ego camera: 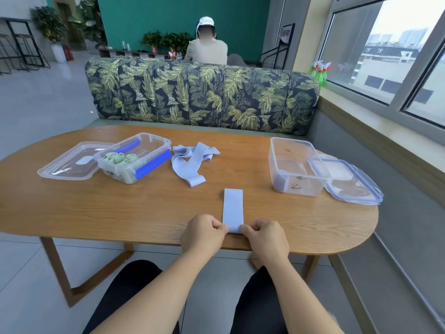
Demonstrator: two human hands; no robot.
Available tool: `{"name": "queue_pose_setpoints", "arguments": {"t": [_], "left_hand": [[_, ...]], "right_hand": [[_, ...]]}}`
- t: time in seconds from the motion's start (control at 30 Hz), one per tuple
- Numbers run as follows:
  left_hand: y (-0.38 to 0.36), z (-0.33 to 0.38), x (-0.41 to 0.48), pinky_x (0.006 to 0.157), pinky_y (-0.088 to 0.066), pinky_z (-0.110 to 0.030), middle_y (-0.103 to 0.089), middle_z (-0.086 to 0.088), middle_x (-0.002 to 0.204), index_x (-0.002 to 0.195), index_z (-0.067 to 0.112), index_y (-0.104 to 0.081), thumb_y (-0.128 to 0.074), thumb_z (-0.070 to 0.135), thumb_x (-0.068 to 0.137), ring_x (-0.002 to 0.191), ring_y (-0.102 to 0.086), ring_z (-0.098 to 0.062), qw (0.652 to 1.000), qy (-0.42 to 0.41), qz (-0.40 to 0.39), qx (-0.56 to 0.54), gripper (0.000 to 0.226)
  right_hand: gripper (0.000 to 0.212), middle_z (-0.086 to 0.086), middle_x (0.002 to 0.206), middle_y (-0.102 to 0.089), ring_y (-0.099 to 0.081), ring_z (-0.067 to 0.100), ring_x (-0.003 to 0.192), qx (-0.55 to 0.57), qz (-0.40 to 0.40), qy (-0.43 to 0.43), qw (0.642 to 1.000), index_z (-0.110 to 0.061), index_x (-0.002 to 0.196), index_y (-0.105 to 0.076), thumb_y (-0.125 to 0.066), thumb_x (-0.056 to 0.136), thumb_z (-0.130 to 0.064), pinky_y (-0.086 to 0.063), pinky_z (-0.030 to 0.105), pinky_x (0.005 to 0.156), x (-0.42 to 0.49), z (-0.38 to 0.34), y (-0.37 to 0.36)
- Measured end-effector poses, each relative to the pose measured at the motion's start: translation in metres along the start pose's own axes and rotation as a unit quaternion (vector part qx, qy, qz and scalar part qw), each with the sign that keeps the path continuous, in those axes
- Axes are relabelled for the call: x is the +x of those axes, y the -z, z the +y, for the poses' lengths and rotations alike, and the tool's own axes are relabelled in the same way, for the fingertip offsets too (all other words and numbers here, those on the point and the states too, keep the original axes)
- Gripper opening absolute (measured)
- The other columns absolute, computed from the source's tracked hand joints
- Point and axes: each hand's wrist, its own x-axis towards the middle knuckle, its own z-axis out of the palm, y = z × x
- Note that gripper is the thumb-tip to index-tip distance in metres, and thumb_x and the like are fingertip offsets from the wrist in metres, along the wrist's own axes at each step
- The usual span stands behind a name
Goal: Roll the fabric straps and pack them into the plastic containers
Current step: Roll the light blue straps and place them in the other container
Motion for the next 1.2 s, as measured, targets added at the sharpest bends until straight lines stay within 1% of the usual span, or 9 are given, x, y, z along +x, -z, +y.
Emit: {"name": "queue_pose_setpoints", "arguments": {"t": [0.17,0.27,0.43,0.57,0.7,0.87,1.03,1.13,1.2], "left_hand": [[0.004,0.001,-0.001,0.067,-0.047,-0.026,-0.068,0.011,0.074,0.078,0.02,-0.068,-0.063,0.039,0.085,0.076,-0.064,-0.013,1.0,-0.008,-0.016,0.012,0.021],[0.005,0.006,0.007,0.069,-0.047,-0.027,-0.065,0.014,0.084,0.084,0.026,-0.063,-0.064,0.04,0.083,0.084,-0.062,-0.011,1.0,-0.018,-0.004,0.025,0.014],[-0.004,0.008,0.015,0.077,-0.05,-0.031,-0.061,0.012,0.103,0.092,0.029,-0.065,-0.057,0.024,0.09,0.094,-0.059,-0.012,0.988,-0.148,-0.001,0.047,0.01],[-0.006,0.009,0.02,0.069,-0.044,-0.029,-0.062,0.011,0.102,0.092,0.027,-0.066,-0.049,0.022,0.094,0.093,-0.056,-0.014,0.98,-0.176,-0.006,0.095,0.018],[-0.006,0.011,0.025,0.07,-0.046,-0.028,-0.065,0.011,0.102,0.091,0.028,-0.067,-0.048,0.021,0.092,0.095,-0.059,-0.015,0.981,-0.163,-0.019,0.105,0.02],[-0.004,0.014,0.029,0.067,-0.046,-0.029,-0.068,0.011,0.094,0.087,0.023,-0.067,-0.05,0.018,0.09,0.09,-0.061,-0.018,0.983,-0.147,-0.038,0.106,0.018],[-0.004,0.01,0.03,0.074,-0.049,-0.03,-0.066,0.01,0.098,0.089,0.024,-0.068,-0.051,0.02,0.091,0.092,-0.061,-0.015,0.984,-0.157,-0.041,0.076,0.018],[-0.007,0.002,0.026,0.082,-0.049,-0.028,-0.062,0.008,0.109,0.106,0.023,-0.068,-0.056,0.021,0.092,0.097,-0.06,-0.012,0.987,-0.16,0.003,0.01,0.019],[-0.011,-0.002,0.022,0.082,-0.048,-0.025,-0.064,0.007,0.108,0.107,0.021,-0.068,-0.058,0.017,0.09,0.095,-0.061,-0.009,0.987,-0.16,0.024,-0.024,0.02]], "right_hand": [[0.024,-0.007,0.067,-0.064,-0.059,0.013,0.068,-0.01,-0.012,-0.009,1.0,-0.023,0.071,-0.067,-0.064,0.087,-0.041,-0.037,0.025,0.055,-0.001,0.0,0.003],[0.024,-0.006,0.067,-0.064,-0.059,0.015,0.066,-0.01,-0.027,-0.026,0.999,-0.022,0.072,-0.068,-0.064,0.085,-0.042,-0.04,0.025,0.058,0.005,-0.003,0.004],[0.027,-0.004,0.065,-0.06,-0.055,0.018,0.063,-0.016,-0.05,-0.054,0.997,-0.02,0.063,-0.061,-0.066,0.081,-0.041,-0.039,0.026,0.059,0.016,-0.009,0.007],[0.034,-0.003,0.063,-0.056,-0.05,0.018,0.059,-0.027,-0.052,-0.062,0.996,-0.019,0.059,-0.054,-0.065,0.082,-0.042,-0.038,0.026,0.058,0.02,-0.011,0.008],[0.015,-0.007,0.086,-0.067,-0.061,0.017,0.083,-0.021,-0.006,-0.008,1.0,-0.026,0.088,-0.066,-0.062,0.084,-0.039,-0.043,0.028,0.068,0.015,-0.013,0.006],[0.019,-0.011,0.115,-0.062,-0.057,0.012,0.105,-0.049,0.017,0.084,0.995,-0.026,0.105,-0.069,-0.059,0.09,-0.026,-0.038,0.026,0.074,0.008,-0.01,-0.003],[0.02,-0.006,0.11,-0.069,-0.06,0.016,0.103,-0.044,0.007,0.072,0.996,-0.024,0.107,-0.071,-0.06,0.09,-0.026,-0.044,0.027,0.076,0.012,-0.009,-0.004],[0.02,-0.004,0.107,-0.069,-0.06,0.017,0.099,-0.046,-0.004,0.057,0.997,-0.026,0.106,-0.071,-0.059,0.09,-0.026,-0.043,0.026,0.073,0.015,-0.01,-0.002],[0.02,-0.004,0.106,-0.069,-0.06,0.018,0.095,-0.045,-0.014,0.043,0.998,-0.027,0.105,-0.071,-0.059,0.089,-0.026,-0.041,0.026,0.072,0.017,-0.012,-0.001]]}}
